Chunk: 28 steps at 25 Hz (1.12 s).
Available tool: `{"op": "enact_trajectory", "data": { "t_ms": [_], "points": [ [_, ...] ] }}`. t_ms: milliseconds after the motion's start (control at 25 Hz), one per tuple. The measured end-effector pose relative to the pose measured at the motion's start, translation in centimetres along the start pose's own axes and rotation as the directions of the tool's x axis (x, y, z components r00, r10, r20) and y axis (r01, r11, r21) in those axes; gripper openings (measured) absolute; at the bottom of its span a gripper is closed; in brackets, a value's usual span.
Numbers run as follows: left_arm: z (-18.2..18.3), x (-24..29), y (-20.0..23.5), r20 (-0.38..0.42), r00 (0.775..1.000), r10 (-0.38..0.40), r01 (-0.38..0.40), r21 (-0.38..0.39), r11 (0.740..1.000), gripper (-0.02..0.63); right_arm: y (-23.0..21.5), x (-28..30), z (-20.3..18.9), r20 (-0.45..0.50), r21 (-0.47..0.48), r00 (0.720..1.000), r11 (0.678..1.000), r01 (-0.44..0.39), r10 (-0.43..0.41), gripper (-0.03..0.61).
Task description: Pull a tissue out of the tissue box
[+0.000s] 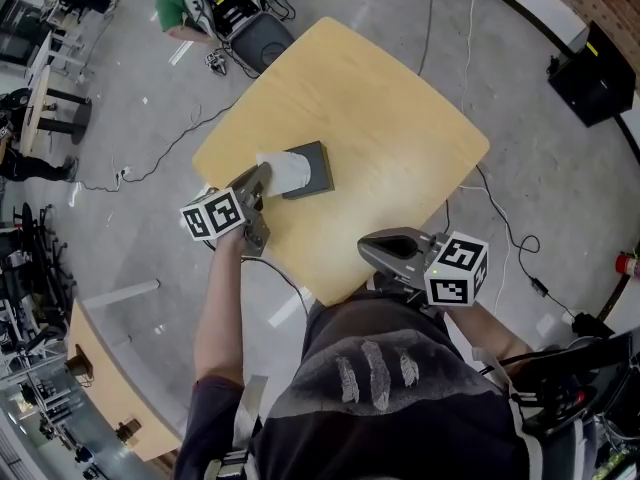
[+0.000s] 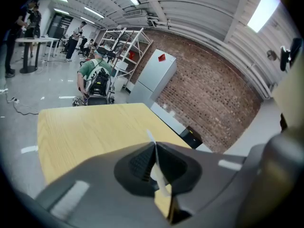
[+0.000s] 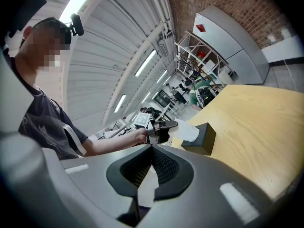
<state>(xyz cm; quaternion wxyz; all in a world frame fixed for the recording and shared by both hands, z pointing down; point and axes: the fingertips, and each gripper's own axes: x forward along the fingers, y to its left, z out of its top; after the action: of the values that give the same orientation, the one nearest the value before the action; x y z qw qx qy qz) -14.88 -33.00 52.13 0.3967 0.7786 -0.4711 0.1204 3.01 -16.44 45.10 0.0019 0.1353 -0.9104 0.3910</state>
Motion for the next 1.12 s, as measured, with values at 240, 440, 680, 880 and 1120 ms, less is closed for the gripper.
{"op": "enact_trajectory", "data": {
  "t_ms": [240,440,680,880,1120],
  "points": [
    [0.7,-0.5,-0.4,0.021,1.0,-0.002,0.003,-0.022,1.0,0.005,0.1,-0.3,0.0,0.006,0.003,1.0,1.0,-0.005,0.005,-0.002],
    [1.2,-1.3,-0.8,0.037,0.999,0.007,-0.006,-0.018,1.0,0.005,0.3,-0.6,0.2,0.014,0.002,1.0,1.0,-0.016,0.016,-0.002],
    [1.1,-2.1,-1.4,0.053,0.998,0.023,-0.022,-0.019,1.0,0.005,0.2,-1.5,-0.2,0.014,0.006,1.0,1.0,-0.021,0.021,-0.002],
    [1.1,-3.2,-1.7,0.072,0.996,0.044,-0.043,-0.023,0.999,0.005,0.2,-1.7,-0.4,-0.004,0.009,0.999,0.999,-0.046,0.046,-0.002],
    [0.8,-5.6,-0.5,0.1,0.993,0.07,-0.066,-0.041,0.997,0.005,0.8,-0.8,-1.1,-0.032,0.0,0.997,0.998,-0.066,0.066,-0.002]
  ]
}}
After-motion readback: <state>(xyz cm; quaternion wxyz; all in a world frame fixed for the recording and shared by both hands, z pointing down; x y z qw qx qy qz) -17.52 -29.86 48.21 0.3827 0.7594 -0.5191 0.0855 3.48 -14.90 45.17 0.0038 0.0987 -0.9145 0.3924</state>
